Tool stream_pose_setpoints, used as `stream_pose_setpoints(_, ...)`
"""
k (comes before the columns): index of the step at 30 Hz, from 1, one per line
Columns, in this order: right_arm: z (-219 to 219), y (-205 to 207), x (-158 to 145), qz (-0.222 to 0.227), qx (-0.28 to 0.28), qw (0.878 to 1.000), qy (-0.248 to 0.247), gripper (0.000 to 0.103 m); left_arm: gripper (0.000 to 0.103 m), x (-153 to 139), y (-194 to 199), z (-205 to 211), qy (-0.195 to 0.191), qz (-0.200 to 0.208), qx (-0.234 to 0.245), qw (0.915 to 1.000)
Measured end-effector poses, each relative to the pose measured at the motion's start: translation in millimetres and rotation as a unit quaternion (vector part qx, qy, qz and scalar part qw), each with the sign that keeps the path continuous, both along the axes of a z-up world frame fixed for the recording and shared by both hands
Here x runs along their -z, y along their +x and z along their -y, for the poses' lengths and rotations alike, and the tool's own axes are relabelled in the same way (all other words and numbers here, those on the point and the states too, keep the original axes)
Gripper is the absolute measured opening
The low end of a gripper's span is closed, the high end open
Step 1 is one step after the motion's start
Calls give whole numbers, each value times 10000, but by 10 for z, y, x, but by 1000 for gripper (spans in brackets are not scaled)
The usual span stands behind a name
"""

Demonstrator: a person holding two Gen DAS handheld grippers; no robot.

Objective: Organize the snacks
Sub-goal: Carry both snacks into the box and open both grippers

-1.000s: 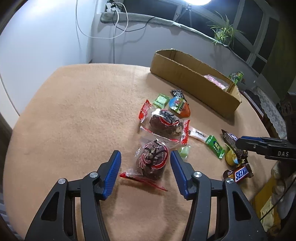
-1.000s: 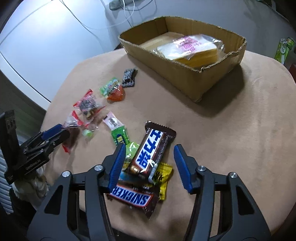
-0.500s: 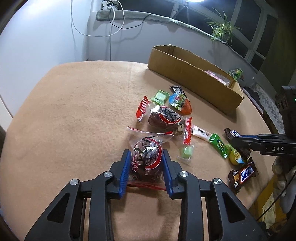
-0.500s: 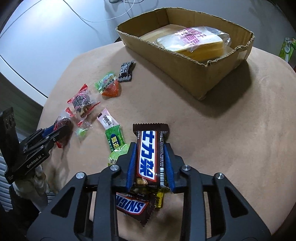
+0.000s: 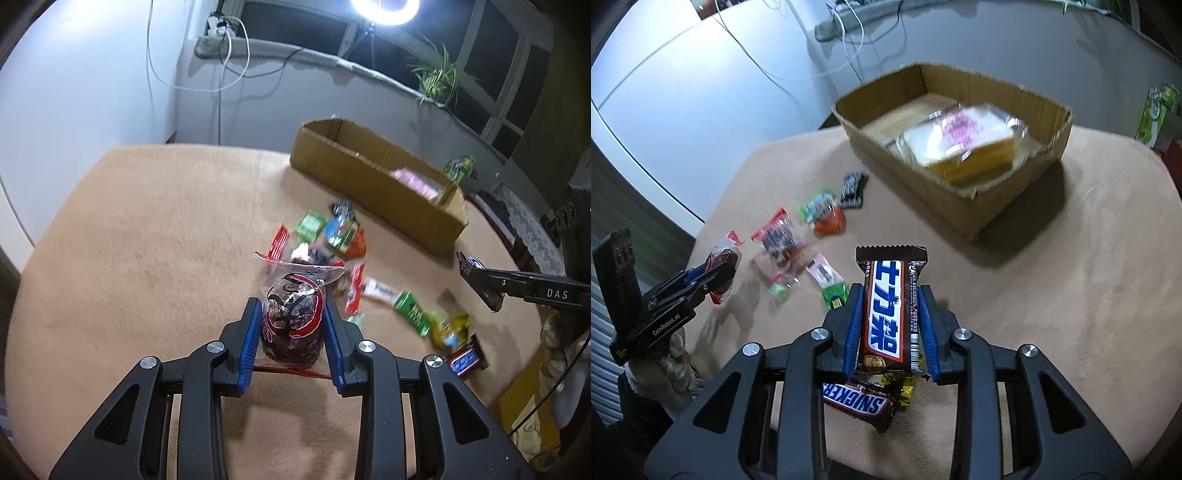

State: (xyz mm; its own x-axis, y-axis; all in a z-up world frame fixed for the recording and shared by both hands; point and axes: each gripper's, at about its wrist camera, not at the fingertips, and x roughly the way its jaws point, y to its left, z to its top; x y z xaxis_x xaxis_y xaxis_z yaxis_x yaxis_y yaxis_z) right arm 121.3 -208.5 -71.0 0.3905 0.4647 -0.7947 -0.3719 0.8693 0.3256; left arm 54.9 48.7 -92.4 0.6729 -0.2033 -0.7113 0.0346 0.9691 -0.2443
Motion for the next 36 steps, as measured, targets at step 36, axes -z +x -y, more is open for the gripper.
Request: stream_pose_setpoints(36, -386, 1524, -479, 770, -57, 9962, -412, 30, 31, -604, 1719, 480, -171, 413, 334, 9984)
